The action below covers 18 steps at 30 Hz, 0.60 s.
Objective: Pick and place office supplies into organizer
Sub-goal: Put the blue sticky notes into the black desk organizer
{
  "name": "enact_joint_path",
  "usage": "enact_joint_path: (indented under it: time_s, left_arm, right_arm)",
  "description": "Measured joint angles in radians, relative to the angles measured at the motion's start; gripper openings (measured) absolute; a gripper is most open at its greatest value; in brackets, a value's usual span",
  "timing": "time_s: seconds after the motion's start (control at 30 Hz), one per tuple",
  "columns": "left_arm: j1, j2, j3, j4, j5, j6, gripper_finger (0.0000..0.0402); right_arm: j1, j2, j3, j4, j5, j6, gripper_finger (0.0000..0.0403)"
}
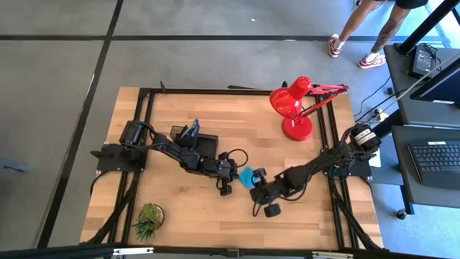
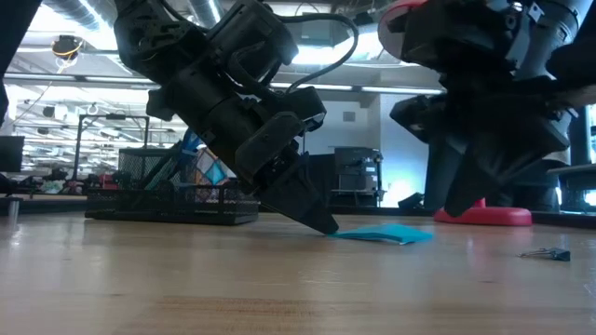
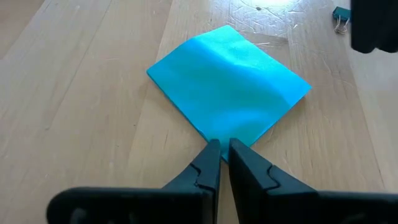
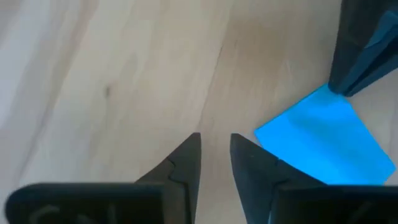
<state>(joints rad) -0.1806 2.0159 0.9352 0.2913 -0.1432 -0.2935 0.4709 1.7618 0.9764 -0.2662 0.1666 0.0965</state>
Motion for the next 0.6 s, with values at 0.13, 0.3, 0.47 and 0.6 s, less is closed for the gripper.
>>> enact_joint_path:
  time_s: [0.13, 0.3, 0.47, 0.6]
  left_arm:
    - [0.0, 0.0, 0.0, 0.001, 0.0, 0.0, 0.0024]
    - [0.0, 0.0, -0.002, 0.005, 0.0, 0.0, 0.0024]
    - [0.0, 0.0, -0.002, 0.008, -0.002, 0.001, 0.0025]
    - [0.0, 0.002, -0.002, 0.014, -0.006, 0.001, 0.0026]
  right_arm:
    - [0.0, 0.0, 0.0, 0.026, -0.003, 0.054, 0.0091]
    - [-0.001, 0.0, 0.0, 0.024, 0.002, 0.018, 0.0091]
    - [-0.005, 0.0, 0.0, 0.028, 0.08, 0.031, 0.0091]
    - [-0.006, 0.0, 0.0, 0.016, 0.137, 0.002, 0.0095]
